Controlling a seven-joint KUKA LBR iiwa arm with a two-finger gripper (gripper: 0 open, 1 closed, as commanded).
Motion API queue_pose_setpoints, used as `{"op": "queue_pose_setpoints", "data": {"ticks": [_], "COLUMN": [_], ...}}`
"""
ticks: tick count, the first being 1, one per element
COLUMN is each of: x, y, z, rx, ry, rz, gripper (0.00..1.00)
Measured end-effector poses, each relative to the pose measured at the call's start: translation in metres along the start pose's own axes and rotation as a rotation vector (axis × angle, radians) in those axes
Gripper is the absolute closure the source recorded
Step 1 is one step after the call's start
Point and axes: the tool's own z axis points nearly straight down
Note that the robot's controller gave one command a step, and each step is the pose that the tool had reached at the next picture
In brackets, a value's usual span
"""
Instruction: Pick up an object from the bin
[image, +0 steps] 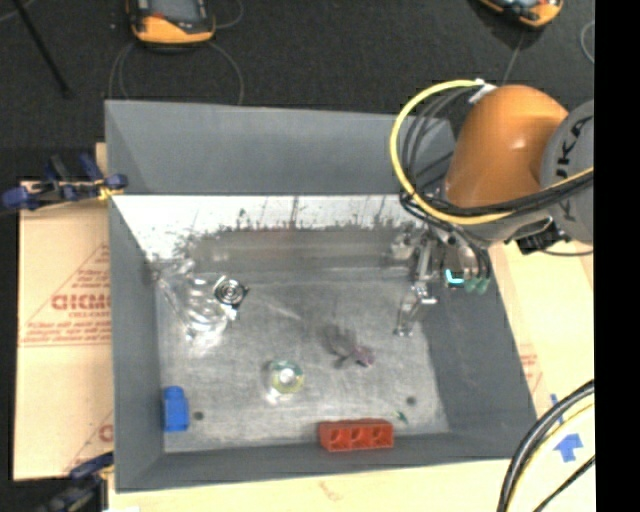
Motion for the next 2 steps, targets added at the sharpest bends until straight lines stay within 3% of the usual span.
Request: {"op": "queue_pose_setpoints", "data": {"ticks": [1,2], "x": [0.078,0.029], "y": [0.076,0.121], "z": [0.104,0.125], "rx": [-0.002,-0.003], "ry": [0.003,-0.01], "rz": [-0.23,-0.232], "gripper": [0.0,0.0]}}
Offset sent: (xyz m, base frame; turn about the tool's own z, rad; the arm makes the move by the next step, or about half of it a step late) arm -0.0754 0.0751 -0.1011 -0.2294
